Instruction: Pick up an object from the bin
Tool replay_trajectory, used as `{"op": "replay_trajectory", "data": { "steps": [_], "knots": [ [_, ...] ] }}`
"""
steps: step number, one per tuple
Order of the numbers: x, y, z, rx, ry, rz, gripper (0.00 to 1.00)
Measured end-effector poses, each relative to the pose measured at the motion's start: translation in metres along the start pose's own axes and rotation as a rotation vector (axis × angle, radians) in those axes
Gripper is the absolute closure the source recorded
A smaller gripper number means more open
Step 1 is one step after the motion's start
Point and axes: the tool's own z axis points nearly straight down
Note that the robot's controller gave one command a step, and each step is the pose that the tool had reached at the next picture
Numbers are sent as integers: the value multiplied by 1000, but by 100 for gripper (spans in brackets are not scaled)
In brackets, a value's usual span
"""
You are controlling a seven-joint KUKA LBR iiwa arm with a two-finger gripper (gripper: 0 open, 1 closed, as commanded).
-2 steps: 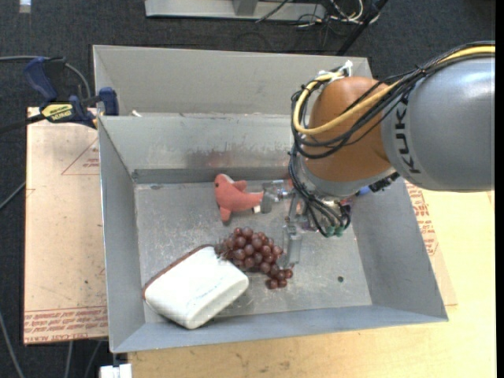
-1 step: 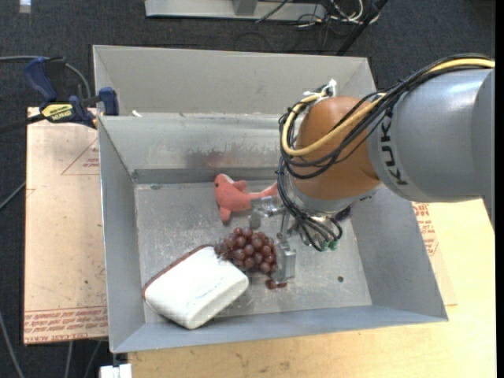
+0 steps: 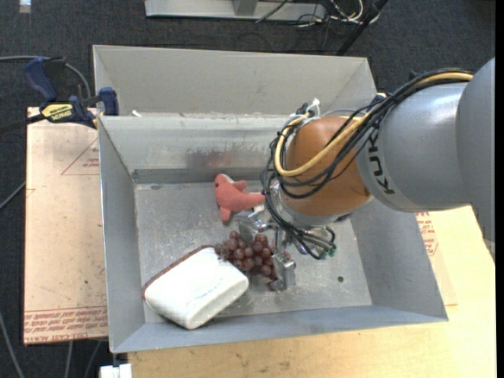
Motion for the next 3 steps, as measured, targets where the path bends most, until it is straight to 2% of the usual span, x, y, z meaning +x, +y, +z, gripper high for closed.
{"op": "replay_trajectory", "data": {
  "steps": [1,2,3],
  "knots": [
    [-20,-4,29,0,-7,-109,100],
    [-20,-4,29,0,-7,-109,100],
    [-17,-3,-10,-3,1,-139,100]
  ]
}}
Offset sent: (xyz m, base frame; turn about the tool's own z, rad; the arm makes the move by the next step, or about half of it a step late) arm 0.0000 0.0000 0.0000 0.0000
